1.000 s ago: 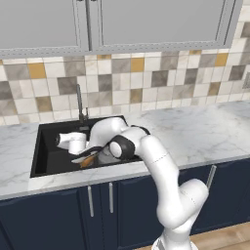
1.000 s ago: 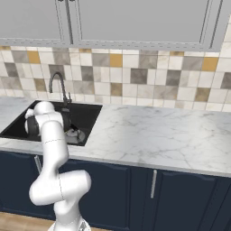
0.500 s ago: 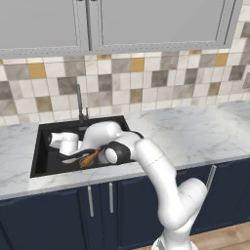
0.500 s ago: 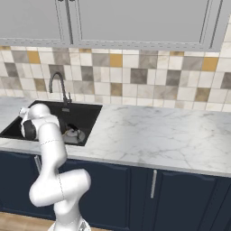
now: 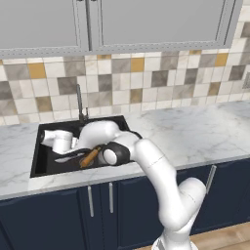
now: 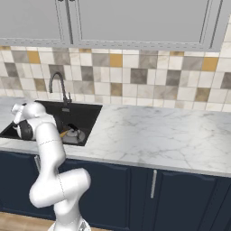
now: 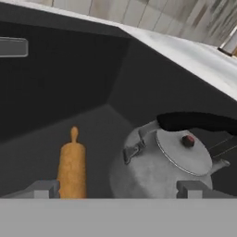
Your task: Open the cabinet, pick the kettle from the cabinet, and place it in the sink.
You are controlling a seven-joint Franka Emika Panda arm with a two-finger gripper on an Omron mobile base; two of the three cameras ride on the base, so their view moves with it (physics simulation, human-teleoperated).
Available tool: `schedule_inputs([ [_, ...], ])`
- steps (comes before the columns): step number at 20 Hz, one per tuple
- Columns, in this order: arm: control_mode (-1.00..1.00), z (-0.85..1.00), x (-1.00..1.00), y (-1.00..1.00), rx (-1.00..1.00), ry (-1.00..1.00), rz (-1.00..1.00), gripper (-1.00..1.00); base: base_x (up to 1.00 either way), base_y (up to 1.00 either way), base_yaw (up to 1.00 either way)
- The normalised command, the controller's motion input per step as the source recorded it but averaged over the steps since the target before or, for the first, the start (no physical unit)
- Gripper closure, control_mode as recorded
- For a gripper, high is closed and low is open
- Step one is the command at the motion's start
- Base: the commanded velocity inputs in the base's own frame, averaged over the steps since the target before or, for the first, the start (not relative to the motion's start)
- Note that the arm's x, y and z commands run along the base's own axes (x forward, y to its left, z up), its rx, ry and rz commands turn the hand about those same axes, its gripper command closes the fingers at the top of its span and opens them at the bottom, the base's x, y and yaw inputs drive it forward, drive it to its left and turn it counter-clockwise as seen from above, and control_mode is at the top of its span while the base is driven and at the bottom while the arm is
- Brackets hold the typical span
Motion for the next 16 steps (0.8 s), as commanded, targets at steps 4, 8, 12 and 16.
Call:
schedule_inputs([
  [4,-1.00,0.29,-0.25,0.00,0.14,0.06,0.26,-1.00,0.00,0.00,0.00],
  [8,-1.00,0.24,-0.37,-0.02,0.21,0.00,0.31,-1.00,0.00,0.00,0.00],
  [12,-1.00,0.20,-0.46,-0.08,0.24,-0.02,0.31,-1.00,0.00,0.00,0.00],
  [16,-1.00,0.25,-0.40,-0.21,0.32,-0.02,0.30,-1.00,0.00,0.00,0.00],
])
